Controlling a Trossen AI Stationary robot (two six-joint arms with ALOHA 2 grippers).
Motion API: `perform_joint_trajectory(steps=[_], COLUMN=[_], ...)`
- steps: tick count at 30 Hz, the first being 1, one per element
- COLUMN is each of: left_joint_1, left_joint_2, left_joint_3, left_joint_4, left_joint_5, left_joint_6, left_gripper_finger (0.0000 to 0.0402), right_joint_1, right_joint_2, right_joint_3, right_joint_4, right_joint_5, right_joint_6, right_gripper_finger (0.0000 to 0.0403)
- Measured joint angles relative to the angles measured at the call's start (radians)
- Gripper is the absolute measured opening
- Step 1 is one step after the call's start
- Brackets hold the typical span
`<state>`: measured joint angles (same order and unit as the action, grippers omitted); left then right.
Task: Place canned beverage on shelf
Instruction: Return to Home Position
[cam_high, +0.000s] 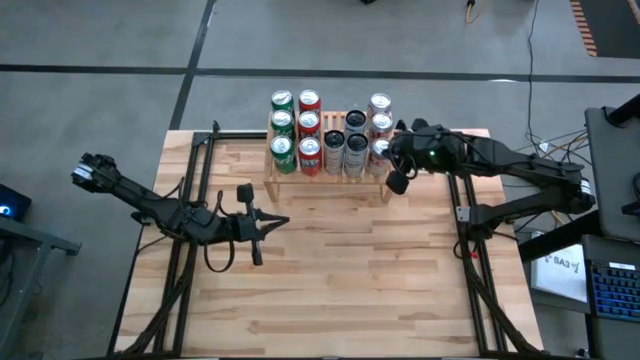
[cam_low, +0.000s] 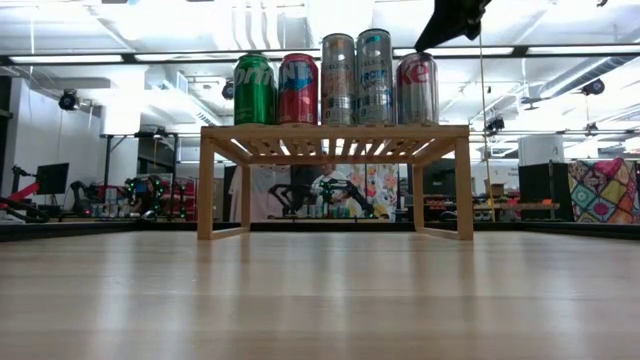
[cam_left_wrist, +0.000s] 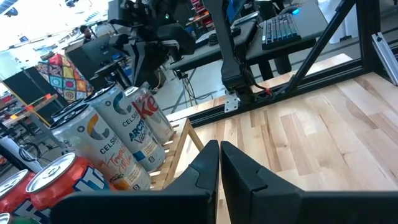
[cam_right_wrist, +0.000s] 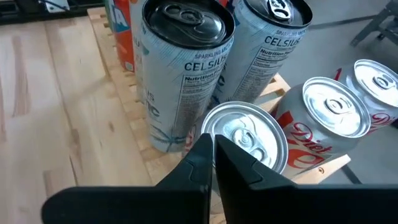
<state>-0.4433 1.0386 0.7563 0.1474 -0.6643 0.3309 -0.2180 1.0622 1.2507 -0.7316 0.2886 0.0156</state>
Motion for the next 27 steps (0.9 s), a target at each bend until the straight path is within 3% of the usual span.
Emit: perform_joint_trajectory(steps=[19,27], left_joint_1=[0.0,-0.001], left_joint_2=[0.0,-0.004], left_joint_3=[0.0,0.0], left_joint_4=[0.0,-0.004], left_joint_5=[0.0,0.002], left_joint_6=[0.0,0.014], left_gripper_finger=[0.0,0.0], right_joint_1=[0.0,0.039], right_joint_2=[-0.026,-0.034], right_joint_3=[0.003,0.066], right_joint_4=[-0.044,-0.034], right_joint_5=[0.0,-0.004], right_joint_6=[-0.027,-0.028], right_gripper_finger=[0.0009,0.0009])
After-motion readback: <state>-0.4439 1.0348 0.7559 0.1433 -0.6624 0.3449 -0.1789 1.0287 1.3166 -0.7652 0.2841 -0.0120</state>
